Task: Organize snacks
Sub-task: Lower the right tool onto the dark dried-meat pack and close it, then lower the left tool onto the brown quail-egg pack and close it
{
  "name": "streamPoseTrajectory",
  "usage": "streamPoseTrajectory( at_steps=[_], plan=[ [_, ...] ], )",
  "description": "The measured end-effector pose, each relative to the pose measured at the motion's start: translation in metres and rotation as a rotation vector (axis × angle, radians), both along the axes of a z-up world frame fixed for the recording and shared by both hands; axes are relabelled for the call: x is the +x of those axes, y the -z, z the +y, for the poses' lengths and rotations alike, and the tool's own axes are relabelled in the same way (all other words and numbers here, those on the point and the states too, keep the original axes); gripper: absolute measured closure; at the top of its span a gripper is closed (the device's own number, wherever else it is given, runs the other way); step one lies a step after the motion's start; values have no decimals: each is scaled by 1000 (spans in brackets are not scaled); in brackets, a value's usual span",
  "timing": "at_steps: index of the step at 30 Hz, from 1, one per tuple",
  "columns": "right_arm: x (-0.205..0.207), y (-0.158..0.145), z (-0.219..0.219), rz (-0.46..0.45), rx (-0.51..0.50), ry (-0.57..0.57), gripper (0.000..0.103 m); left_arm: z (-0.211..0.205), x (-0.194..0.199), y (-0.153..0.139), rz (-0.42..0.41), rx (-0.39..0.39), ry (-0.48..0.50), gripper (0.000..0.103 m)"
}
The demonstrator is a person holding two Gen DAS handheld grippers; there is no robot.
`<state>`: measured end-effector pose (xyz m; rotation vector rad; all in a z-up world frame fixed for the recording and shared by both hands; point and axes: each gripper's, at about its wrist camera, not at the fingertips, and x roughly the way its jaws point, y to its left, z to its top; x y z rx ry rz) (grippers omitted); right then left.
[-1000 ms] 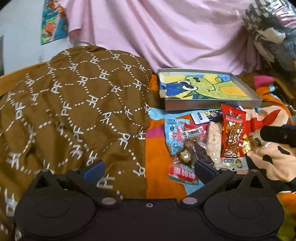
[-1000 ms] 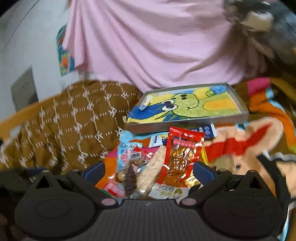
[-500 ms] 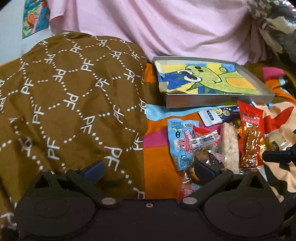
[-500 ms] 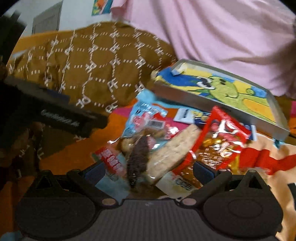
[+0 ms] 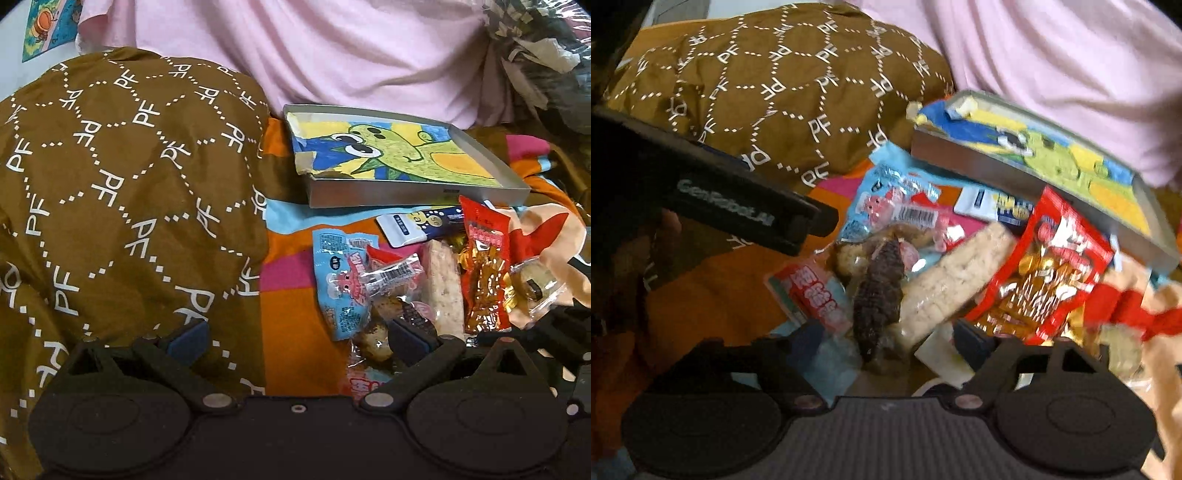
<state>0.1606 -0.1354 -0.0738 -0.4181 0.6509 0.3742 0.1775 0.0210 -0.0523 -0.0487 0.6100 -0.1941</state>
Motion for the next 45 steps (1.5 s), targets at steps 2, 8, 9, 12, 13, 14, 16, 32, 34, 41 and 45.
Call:
streamPoseTrajectory(
  at_steps=[2,8,9,12,13,14,16,32,34,41,45],
  plan=[
    [3,0,-6,40,33,11,46,-1,-1,-1,-3,-3,11,1],
    [4,-8,-21,86,110,38,54,-7,-2,-4,1,2,31,1],
    [1,-11,-23,74,106,41,54,-8,-1,-4,5,4,35,1],
    [-5,-20,-33,12,51,49,54,-13,0,-5,13,22,52,1],
    [-7,-22,-37,1,35,49,54,-15,0,-4,17,29,60,1],
    [-7,-24,-41,-5,21,48,54,-17,1,-4,20,37,67,1],
    [-5,-29,-49,-6,6,43,54,-21,1,-3,26,51,80,1],
    [27,-31,-81,61,57,-35,53,-74,10,20,87,322,203,1],
    [28,-28,-81,81,59,-46,53,-76,14,23,114,326,197,2],
    [31,-25,-84,124,97,-50,51,-89,23,27,167,383,154,6],
    [34,-23,-86,142,110,-53,51,-90,25,25,199,366,156,16]
  ],
)
